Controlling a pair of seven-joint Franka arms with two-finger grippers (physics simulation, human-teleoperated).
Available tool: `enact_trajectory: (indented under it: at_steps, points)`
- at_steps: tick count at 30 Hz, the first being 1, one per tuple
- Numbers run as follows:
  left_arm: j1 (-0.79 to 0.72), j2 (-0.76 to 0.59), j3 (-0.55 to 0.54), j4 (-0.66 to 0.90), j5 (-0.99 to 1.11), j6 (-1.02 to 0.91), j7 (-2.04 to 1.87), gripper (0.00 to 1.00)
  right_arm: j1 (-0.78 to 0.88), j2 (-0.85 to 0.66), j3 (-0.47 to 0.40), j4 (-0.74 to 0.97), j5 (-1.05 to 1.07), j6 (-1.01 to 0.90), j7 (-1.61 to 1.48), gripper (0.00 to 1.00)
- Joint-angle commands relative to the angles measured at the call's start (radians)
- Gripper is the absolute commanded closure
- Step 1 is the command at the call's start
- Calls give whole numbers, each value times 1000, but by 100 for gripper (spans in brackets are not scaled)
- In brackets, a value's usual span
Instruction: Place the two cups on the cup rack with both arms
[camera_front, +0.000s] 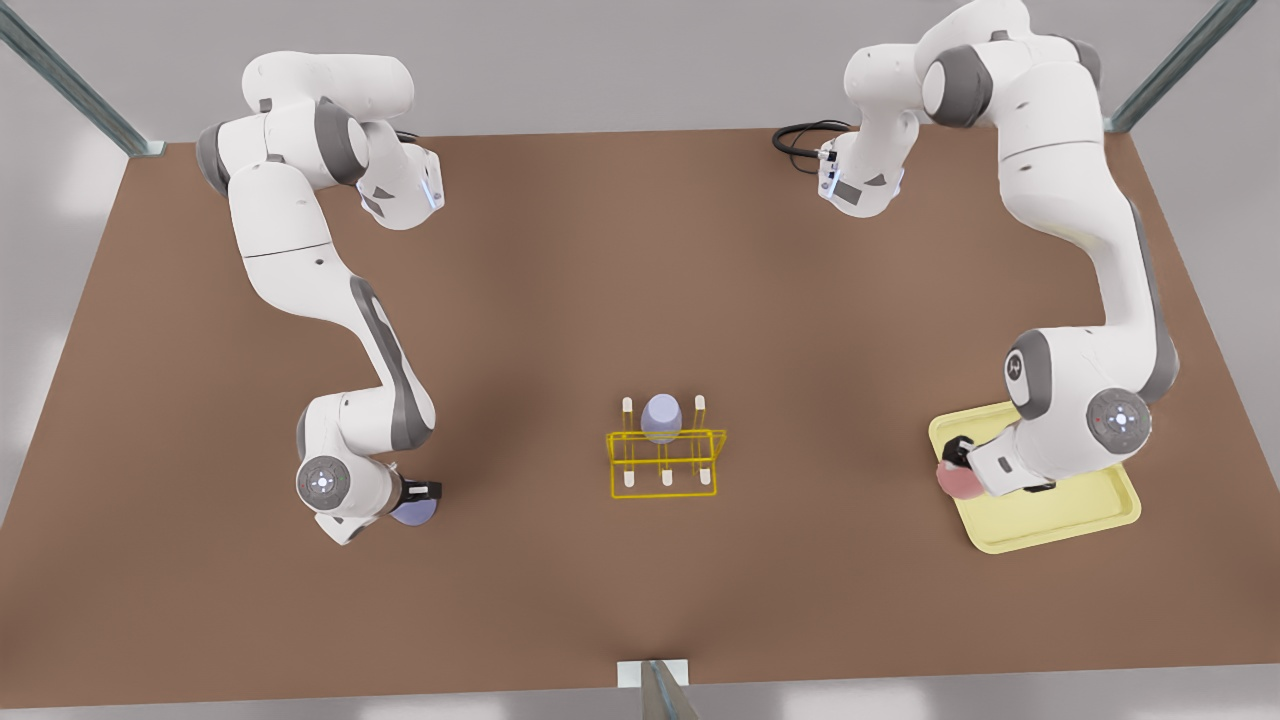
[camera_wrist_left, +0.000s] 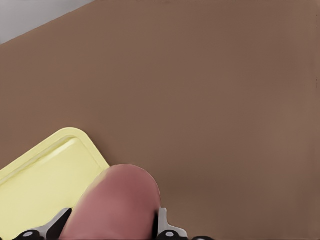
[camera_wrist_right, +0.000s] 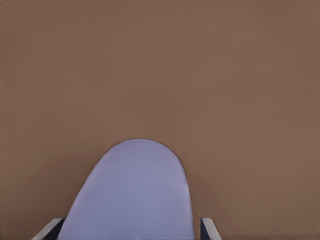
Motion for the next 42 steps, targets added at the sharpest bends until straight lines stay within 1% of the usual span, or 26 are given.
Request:
enact_trajectory:
  at_steps: [1,5,7,9,12,15,19,21,24,28,36,37,38,39,42]
  points:
    - [-53,-3,-1,18,-4,-110,-406,19,-1,-1,0,0,1,-1,-5,0]
    - [-188,6,0,68,-8,-116,-617,19,0,-1,0,0,1,-5,-5,0]
    - [-220,26,-1,102,-14,-116,-691,19,2,-1,0,0,3,-10,-3,0]
    - [-228,78,-44,179,-29,-110,-749,19,0,-1,0,2,3,-10,-5,0]
    - [-260,140,-44,275,-29,-106,-811,19,-1,-1,0,3,3,-10,-5,0]
    - [-323,178,-44,354,-31,-103,-886,19,-1,-1,0,3,6,-10,-5,0]
    - [-383,187,-82,369,-31,-83,-1016,19,-1,-1,0,3,6,-10,-5,0]
    - [-386,204,-125,387,-31,-47,-1096,19,-1,-1,0,3,6,-10,-5,0]
    - [-387,216,-142,409,-31,-35,-1116,19,-3,-1,0,3,6,-8,-5,0]
    - [-387,232,-156,407,-46,17,-1130,19,-3,-1,0,3,6,-7,-5,0]
    - [-387,276,-153,403,-37,46,-1121,19,-1,-1,0,5,6,-7,-5,0]
    - [-386,278,-153,401,-37,46,-1119,18,-1,-1,0,5,6,-7,-5,0]
    - [-383,279,-151,400,-37,46,-1119,8,2,-1,0,5,6,-8,-5,0]
    - [-381,281,-151,401,-37,46,-1119,0,-1,-1,0,5,4,-8,-6,0]
    - [-377,281,-151,400,-37,46,-1119,0,5,-1,0,8,6,-7,-5,0]
